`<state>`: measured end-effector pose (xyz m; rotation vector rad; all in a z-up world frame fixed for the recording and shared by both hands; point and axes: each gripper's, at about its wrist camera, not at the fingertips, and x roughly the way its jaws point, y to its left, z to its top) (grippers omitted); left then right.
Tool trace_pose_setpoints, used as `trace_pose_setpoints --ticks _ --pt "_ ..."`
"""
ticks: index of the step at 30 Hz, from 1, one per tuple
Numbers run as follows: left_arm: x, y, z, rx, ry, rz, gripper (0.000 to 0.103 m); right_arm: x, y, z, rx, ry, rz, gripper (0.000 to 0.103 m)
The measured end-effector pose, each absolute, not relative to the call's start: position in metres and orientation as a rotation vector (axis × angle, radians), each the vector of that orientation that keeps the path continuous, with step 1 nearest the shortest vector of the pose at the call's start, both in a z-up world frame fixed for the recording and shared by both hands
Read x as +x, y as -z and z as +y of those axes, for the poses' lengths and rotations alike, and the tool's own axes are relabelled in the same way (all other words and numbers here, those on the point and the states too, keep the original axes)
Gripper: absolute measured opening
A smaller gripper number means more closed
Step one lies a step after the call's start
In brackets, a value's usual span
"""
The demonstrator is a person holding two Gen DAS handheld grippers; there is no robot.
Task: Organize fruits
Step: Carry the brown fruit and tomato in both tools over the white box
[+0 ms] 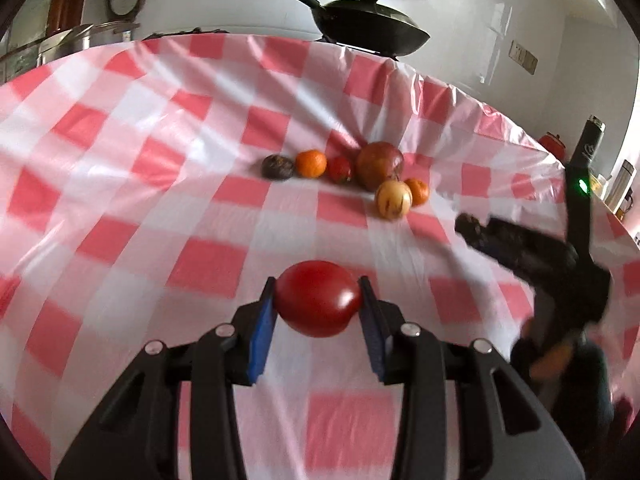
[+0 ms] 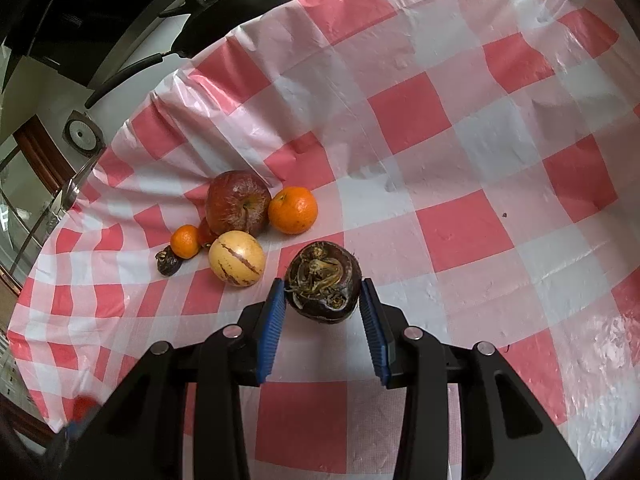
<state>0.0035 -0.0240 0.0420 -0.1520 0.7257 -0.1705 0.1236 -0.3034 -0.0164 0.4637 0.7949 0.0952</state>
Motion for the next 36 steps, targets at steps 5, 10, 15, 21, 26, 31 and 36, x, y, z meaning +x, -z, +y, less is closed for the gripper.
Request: trace_pose_setpoints --ticks 5,10,15,21,26,31,36 --pt "-0.037 -0.038 -0.002 -0.143 0.140 0.743 0.040 0.129 0.020 -0.304 0.471 -0.066 0.845 0.039" --pt "-0.073 -0.031 0.027 -0.156 0.093 0.772 0.040 0.100 0.007 -0.277 0.429 -0.136 0.854 0.039" --pt "-0.099 -0.028 0.055 -0.160 0.038 0.779 0.040 0.058 -0.008 -0.218 0.359 -0.313 0.875 0.039" --pt "-0.124 -0.026 0.084 -0.198 -0.012 0.779 0.040 -0.001 -0.021 -0.143 0.241 -0.534 0.885 0.039" --pt "-0.147 -0.030 0.102 -0.204 -0.047 0.766 0.040 -0.055 -0.027 -0.091 0.146 -0.683 0.870 0.039" --pt "-0.173 -0.031 0.126 -0.229 -0.092 0.764 0.040 -0.094 -0.024 -0.055 0.070 -0.770 0.866 0.039" --pt "-0.205 -0.033 0.149 -0.240 -0.145 0.753 0.040 -0.122 -0.026 -0.032 0.014 -0.833 0.846 0.039"
